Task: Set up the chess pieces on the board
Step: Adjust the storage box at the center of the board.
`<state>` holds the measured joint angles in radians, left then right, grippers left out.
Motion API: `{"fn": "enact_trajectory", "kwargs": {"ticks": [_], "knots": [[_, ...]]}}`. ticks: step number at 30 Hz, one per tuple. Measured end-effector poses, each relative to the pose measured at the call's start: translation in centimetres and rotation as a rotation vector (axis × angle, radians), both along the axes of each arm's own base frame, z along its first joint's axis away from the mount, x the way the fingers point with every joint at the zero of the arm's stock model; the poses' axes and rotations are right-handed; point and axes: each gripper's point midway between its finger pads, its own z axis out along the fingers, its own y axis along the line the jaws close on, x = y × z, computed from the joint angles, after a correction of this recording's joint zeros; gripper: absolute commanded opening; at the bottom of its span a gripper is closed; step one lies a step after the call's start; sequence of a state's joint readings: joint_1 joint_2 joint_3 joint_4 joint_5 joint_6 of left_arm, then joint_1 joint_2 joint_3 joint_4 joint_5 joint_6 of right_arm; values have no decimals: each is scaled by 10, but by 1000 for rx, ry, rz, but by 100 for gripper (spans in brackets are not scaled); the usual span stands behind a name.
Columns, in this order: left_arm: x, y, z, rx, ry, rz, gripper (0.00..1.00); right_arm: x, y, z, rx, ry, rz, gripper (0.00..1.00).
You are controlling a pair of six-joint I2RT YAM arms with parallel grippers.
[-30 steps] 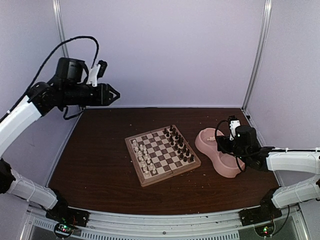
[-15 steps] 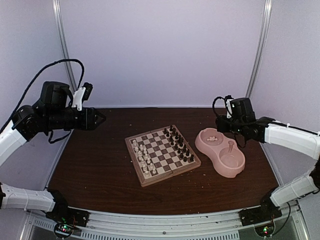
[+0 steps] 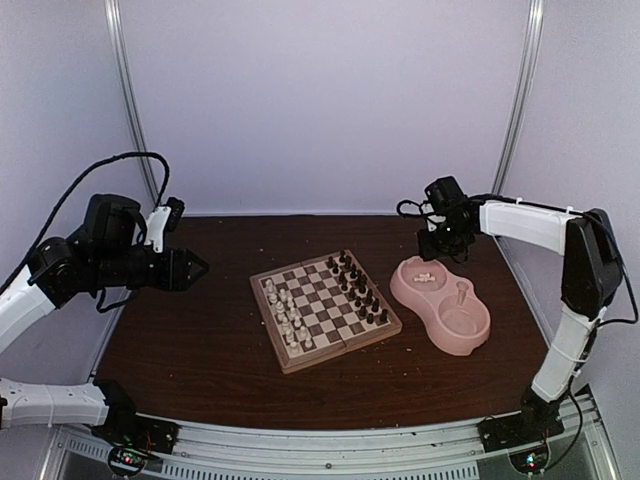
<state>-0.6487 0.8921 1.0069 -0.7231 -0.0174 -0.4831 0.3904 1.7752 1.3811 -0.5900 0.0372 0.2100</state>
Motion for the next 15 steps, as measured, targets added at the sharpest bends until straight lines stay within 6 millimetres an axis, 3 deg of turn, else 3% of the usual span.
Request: {"fn": "enact_trajectory", "kwargs": {"ticks": [3,7,11,15], "knots": [[-2,-3,0,-9,6,-16,51,0,2,-31,-18,87,8,25],[-3,-7,-2,-17,17,-37,51,-18,3,-67,-16,200,25,19],[-1,-13,-8,-20,34,-54,51,-52,-1,-94,4,290,36,14],[2,-20,-16,-15,61,-71,51,-91,-13,-102,11,344,32,16]]}}
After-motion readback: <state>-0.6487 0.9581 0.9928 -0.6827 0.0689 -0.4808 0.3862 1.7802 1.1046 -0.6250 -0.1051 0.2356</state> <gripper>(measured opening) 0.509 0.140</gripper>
